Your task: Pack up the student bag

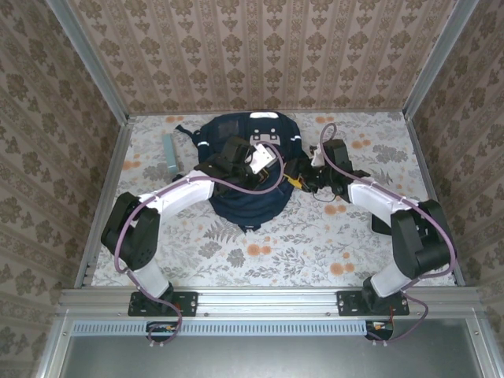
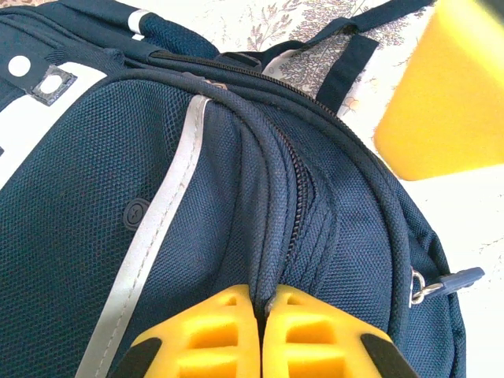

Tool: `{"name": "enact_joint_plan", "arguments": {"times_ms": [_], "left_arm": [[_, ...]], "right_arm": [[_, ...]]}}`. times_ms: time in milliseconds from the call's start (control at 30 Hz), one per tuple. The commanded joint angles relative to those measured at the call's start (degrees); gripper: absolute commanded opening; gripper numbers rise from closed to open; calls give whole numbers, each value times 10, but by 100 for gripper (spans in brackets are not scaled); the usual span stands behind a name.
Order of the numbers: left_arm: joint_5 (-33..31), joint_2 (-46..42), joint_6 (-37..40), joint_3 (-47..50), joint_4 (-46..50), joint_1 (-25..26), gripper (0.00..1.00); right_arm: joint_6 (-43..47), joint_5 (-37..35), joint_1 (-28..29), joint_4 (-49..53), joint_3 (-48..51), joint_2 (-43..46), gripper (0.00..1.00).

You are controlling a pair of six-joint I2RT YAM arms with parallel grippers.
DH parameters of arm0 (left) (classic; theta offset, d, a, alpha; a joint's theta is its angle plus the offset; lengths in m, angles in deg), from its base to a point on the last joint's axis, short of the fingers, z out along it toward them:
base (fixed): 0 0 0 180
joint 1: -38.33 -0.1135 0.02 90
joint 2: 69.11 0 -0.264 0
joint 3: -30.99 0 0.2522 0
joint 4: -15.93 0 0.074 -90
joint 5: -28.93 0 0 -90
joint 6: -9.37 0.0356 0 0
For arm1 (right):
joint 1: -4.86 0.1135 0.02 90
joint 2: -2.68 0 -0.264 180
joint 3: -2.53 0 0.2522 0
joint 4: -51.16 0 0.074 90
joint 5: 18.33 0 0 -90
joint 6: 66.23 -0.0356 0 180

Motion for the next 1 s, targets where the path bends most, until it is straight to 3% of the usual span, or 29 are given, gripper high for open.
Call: {"name": "enact_joint_plan", "arguments": {"times_ms": [0,167,267,400,467,567,733,967], "left_arm": [[37,-36,-1,5,-35,-1,0],[39,-40,-11,6,-35,-1,0],[35,-51,-36,8,-32,-5,6],[-2,-76,-116,6,4,-8,28],[-35,-95,-180,4,41,-9,40],[-57,-135,-267,15,96,-9,51],[-80,-215,-376,69,150,0,58],[-79,-229,-524,129,167,29,55]], "right_arm": [[-34,34,4,-42,-28,-21,49],[-65,58,13,-86,-46,-68,44],[-84,68,20,-115,-50,-88,38],[-118,78,29,-173,-48,-102,25],[-130,77,42,-196,-49,-108,22],[-146,72,67,-226,-54,-118,19],[-170,39,100,-266,-53,-130,13],[-184,13,121,-294,-45,-133,11]]}}
